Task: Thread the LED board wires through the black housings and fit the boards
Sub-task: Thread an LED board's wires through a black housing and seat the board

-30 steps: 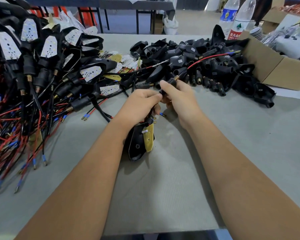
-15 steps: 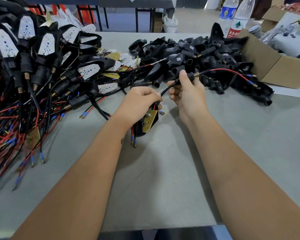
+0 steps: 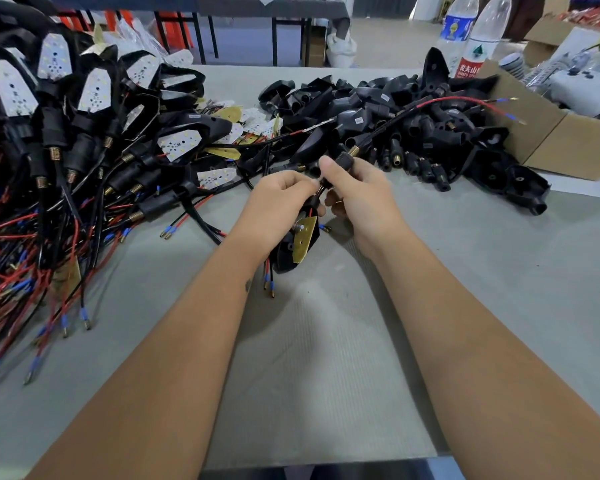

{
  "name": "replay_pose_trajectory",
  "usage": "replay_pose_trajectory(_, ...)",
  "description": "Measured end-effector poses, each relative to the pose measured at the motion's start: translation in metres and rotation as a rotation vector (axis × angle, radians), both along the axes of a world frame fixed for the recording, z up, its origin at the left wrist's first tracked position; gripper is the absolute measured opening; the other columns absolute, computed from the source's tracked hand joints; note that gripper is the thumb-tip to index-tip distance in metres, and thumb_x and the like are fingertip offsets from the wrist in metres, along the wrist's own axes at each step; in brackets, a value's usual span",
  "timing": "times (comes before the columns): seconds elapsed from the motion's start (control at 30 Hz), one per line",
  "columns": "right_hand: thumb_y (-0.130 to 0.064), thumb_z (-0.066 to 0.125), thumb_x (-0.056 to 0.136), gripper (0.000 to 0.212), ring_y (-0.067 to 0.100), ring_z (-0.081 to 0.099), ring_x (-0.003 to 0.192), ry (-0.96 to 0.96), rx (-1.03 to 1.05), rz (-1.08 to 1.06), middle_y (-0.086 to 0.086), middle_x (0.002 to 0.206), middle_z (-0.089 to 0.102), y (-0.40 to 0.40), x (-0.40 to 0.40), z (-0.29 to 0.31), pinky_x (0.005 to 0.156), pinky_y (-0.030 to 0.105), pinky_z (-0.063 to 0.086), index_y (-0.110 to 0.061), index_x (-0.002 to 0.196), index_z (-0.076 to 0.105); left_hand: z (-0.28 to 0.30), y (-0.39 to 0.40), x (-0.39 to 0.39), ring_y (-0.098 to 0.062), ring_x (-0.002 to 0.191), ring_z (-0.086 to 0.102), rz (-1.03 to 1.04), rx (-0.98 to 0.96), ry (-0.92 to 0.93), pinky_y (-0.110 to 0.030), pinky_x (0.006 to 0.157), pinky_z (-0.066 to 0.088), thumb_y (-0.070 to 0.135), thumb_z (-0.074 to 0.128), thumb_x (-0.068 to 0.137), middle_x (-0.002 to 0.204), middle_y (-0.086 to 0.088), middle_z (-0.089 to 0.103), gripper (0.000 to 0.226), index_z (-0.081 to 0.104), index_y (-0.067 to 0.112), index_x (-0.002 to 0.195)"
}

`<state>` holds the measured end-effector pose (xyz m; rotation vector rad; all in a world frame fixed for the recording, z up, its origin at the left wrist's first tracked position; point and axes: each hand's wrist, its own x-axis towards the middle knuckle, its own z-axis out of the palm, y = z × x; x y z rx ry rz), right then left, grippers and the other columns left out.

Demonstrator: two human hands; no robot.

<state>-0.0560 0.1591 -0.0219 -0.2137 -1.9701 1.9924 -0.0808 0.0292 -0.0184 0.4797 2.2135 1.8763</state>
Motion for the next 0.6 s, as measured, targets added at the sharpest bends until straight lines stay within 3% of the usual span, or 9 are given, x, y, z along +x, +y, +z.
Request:
replay_pose_trajectory(0.17,-0.024,0.06,0.097,0.014,0.009,0.054,0.053,0.058,-0.225,-0.072,0.005,0.073,0.064,0.002,0.0,-0.001,0.049,0.02,0.042,-0.013,0.089,0.054,-0.002,-0.003,-0.004,-0.021,0.092,0.066,0.064,0.027,-0.03,-0.045,0.096,0.051,0.04,0.062,0.084,0.088,0.005,0.068,0.013,0.059,0.03,0.091)
replay_pose_trajectory(0.23,-0.021,0.059,0.097,0.014,0.009,0.056,0.051,0.073,-0.309,-0.13,0.005,0.07,0.062,0.005,-0.001,0.0,0.049,0.019,0.046,-0.012,0.088,0.054,-0.003,-0.007,-0.003,-0.019,0.086,0.066,0.02,0.03,0.025,-0.04,0.085,0.054,0.04,0.068,0.077,0.093,0.002,0.069,0.025,0.052,0.03,0.094)
replay_pose_trajectory(0.4,-0.018,0.057,0.098,0.017,0.01,0.057,0.049,0.098,-0.504,-0.228,0.01,0.07,0.059,0.008,-0.002,0.002,0.051,0.018,0.051,-0.006,0.088,0.053,-0.008,-0.01,0.003,-0.004,0.078,0.064,-0.089,-0.012,0.288,-0.018,0.07,0.054,0.017,0.081,0.075,0.104,-0.001,0.065,0.042,0.043,0.03,0.088)
replay_pose_trajectory(0.5,-0.017,0.057,0.098,0.016,0.009,0.059,0.048,0.116,-0.607,-0.268,0.005,0.063,0.061,0.01,-0.002,0.003,0.051,0.018,0.051,-0.006,0.088,0.052,-0.007,-0.01,0.001,-0.022,0.077,0.072,0.006,-0.014,0.214,-0.034,0.061,0.061,0.013,0.08,0.077,0.109,-0.003,0.062,0.036,0.048,0.027,0.085)
replay_pose_trajectory(0.6,-0.018,0.058,0.098,0.016,0.01,0.061,0.049,0.104,-0.645,-0.251,0.005,0.066,0.061,0.011,-0.002,0.004,0.051,0.018,0.052,-0.006,0.089,0.051,-0.005,-0.011,-0.004,-0.019,0.08,0.072,0.091,0.091,0.1,-0.027,0.059,0.058,0.009,0.077,0.082,0.107,-0.01,0.066,0.024,0.057,0.024,0.082)
